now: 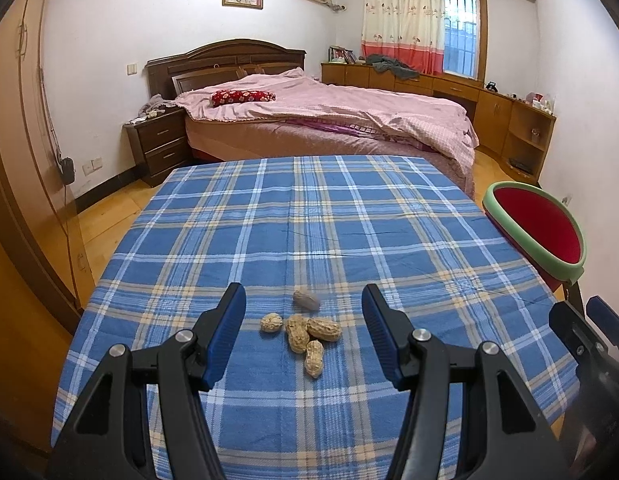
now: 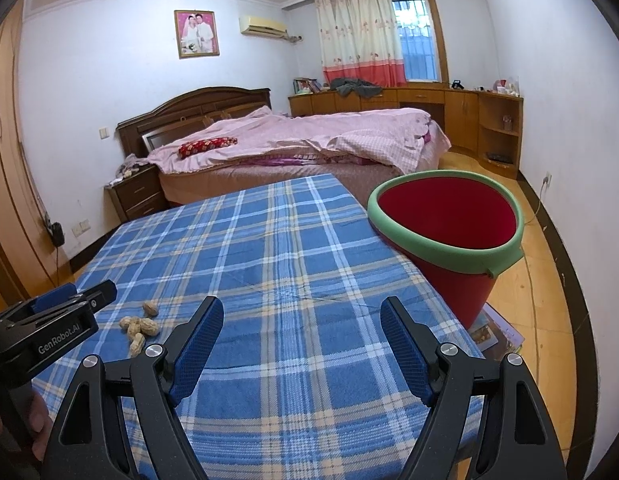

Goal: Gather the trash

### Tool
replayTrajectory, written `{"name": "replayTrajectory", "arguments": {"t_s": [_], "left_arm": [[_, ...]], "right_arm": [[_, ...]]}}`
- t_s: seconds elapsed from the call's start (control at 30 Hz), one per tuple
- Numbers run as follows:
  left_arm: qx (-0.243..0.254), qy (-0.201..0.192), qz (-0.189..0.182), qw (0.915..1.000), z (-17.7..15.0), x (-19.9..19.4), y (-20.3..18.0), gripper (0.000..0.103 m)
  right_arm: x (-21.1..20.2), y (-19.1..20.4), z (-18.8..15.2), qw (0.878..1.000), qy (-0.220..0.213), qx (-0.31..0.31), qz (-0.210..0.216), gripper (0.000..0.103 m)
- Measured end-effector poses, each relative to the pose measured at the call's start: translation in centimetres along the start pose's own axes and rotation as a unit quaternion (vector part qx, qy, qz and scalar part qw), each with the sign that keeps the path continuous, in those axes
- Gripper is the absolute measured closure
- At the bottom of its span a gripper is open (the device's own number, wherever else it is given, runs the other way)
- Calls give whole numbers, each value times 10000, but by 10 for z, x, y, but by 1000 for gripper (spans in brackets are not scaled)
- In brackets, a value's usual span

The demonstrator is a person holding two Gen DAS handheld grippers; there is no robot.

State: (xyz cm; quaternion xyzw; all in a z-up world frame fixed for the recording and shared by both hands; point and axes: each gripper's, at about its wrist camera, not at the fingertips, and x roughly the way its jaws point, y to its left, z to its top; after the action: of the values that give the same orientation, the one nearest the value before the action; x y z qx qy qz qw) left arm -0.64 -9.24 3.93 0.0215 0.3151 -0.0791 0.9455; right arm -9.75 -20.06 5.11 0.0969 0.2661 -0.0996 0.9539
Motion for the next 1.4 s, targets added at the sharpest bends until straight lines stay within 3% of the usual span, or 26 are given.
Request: {"name": "replayTrajectory", "arguments": {"t_s": [1.4], "left_arm": [[-13, 18, 4, 10000, 0, 1, 1, 43]], "right_arm": [[0, 1, -3, 10000, 25, 12, 1, 21]]}}
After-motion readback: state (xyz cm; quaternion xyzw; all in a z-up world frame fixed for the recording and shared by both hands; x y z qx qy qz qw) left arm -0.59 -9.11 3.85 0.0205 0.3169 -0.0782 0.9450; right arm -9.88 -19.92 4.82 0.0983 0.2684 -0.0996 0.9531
